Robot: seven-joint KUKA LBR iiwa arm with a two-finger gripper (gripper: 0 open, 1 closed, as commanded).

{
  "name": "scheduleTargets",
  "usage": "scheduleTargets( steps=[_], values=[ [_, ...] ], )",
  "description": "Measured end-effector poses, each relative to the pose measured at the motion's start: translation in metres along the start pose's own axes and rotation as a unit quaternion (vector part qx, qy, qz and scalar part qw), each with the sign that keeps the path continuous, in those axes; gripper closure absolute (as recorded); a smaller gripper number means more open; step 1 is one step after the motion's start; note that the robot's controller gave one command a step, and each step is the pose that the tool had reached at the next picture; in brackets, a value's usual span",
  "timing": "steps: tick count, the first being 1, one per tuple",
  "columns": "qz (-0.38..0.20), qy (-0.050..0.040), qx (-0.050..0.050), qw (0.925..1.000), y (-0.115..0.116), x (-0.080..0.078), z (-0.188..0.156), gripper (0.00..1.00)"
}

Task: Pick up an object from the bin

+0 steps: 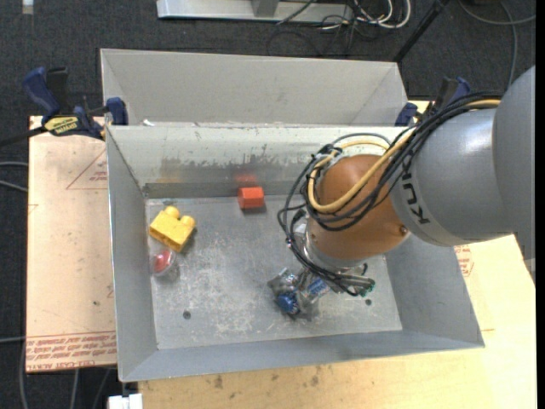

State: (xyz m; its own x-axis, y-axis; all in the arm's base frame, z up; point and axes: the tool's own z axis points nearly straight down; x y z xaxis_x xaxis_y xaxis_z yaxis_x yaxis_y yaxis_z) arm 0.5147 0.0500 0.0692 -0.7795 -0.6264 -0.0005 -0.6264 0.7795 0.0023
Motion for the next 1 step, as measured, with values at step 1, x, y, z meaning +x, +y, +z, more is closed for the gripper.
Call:
scheduleTargets(
  steps=[1],
  values=[
    [0.015,-0.004,0.003,0.9999,0.0231,-0.0074,-0.1343,1.0]
  ],
)
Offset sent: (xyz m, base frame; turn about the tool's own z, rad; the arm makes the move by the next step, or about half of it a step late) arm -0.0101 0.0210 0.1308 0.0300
